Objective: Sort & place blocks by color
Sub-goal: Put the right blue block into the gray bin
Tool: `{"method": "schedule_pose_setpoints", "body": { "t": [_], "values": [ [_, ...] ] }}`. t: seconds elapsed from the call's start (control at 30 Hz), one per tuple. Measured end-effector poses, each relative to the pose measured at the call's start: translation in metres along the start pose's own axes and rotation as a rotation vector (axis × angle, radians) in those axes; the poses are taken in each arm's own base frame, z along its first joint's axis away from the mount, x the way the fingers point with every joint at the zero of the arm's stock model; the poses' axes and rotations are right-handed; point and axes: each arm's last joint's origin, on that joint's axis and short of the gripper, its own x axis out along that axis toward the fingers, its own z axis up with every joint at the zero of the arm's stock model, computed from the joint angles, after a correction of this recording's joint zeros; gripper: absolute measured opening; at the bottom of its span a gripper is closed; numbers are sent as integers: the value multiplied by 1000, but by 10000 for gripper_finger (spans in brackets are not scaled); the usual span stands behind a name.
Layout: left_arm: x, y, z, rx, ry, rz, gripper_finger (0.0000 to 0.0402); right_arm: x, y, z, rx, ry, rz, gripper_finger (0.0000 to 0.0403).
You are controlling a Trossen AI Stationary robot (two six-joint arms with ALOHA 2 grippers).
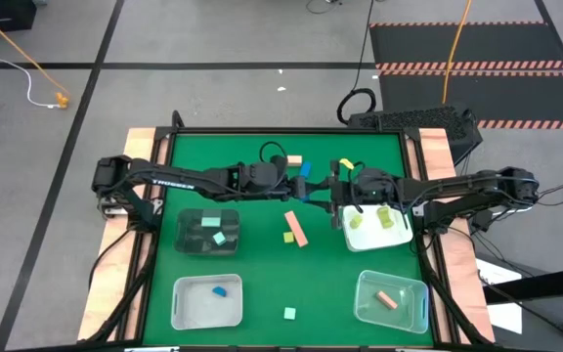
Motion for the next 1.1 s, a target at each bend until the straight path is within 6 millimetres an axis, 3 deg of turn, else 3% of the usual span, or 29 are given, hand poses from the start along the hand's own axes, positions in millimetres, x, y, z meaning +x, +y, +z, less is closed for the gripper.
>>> {"method": "schedule_pose_setpoints", "body": {
  "t": [0.13,0.3,0.87,1.1],
  "values": [
    [0,0,-2,-27,37,-5,255,0,-2,6,-3,-61,-14,115],
    [1,1,1,95,10,4,255,0,-2,7,2,-63,-36,115],
    [2,3,2,88,28,-6,255,0,4,5,20,-35,25,115],
    [2,3,2,79,25,0,204,-1,5,4,8,-32,41,115]
  ]
}}
